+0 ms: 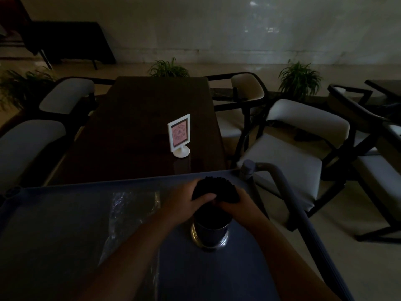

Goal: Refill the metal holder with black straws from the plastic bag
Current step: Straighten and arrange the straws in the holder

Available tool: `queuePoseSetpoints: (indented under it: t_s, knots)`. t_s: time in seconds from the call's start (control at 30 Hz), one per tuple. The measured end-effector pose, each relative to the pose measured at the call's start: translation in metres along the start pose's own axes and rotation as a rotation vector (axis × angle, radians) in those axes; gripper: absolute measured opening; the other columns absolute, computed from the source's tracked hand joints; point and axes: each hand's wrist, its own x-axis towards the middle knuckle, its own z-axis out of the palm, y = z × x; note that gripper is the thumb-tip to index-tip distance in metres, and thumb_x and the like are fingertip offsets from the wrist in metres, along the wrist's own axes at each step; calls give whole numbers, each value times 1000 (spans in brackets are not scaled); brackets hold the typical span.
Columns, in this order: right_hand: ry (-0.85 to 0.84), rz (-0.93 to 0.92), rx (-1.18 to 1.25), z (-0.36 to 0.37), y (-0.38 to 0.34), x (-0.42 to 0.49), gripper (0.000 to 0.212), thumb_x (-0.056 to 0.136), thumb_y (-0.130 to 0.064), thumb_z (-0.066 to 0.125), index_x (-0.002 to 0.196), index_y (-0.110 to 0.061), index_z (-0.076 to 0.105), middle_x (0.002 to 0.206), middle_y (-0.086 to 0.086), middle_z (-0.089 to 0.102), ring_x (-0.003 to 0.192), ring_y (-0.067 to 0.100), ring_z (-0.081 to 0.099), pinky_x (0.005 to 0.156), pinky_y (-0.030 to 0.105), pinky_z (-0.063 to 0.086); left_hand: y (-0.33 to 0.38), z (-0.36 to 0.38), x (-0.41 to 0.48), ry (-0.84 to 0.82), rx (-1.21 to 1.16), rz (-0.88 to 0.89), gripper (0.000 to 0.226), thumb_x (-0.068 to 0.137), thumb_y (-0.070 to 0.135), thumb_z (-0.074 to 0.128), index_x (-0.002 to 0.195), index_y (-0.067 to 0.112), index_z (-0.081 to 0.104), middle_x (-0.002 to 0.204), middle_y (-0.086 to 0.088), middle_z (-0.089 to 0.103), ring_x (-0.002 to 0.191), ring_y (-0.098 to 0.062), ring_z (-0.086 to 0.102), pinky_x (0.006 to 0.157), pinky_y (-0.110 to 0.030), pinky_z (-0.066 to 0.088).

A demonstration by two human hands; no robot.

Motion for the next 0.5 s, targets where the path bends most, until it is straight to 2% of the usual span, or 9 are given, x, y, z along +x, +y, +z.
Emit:
queuePoseSetpoints:
  t_s: [0.13,0.23,0.3,0.4,0.5]
  knots:
    - [-18,25,-8,-1,1,0,27,80,-4,74,102,-18,68,95,-4,72,89,0,69,77,18,53,2,-6,3,-79,53,2,30,88,37,65,115,23,60,85,22,58,78,15,54,65,-3,42]
    - [9,34,-2,2,7,-1,28,78,-8,77,103,-16,70,100,2,73,93,3,69,83,23,55,0,-5,4,-122,30,-41,24,88,35,66,107,21,63,85,13,64,80,4,61,71,-19,47]
    - [28,43,8,3,10,-2,36,76,-11,79,111,-11,69,106,8,74,99,13,69,87,30,55,-5,-2,4,-131,-51,-78,21,88,32,66,105,21,63,90,8,68,84,-2,65,73,-20,48]
    - [36,68,7,4,14,-3,35,77,-9,78,111,-12,68,105,8,74,99,15,69,89,34,55,-8,3,3,-141,-182,-143,18,88,32,66,104,24,64,94,7,70,88,-3,67,74,-16,48]
    - [49,67,34,5,14,-5,39,74,-17,80,111,-12,68,107,6,74,103,18,69,93,40,55,-6,5,-2,-94,-457,-225,23,87,36,64,108,26,66,109,4,72,105,-11,67,86,-20,51]
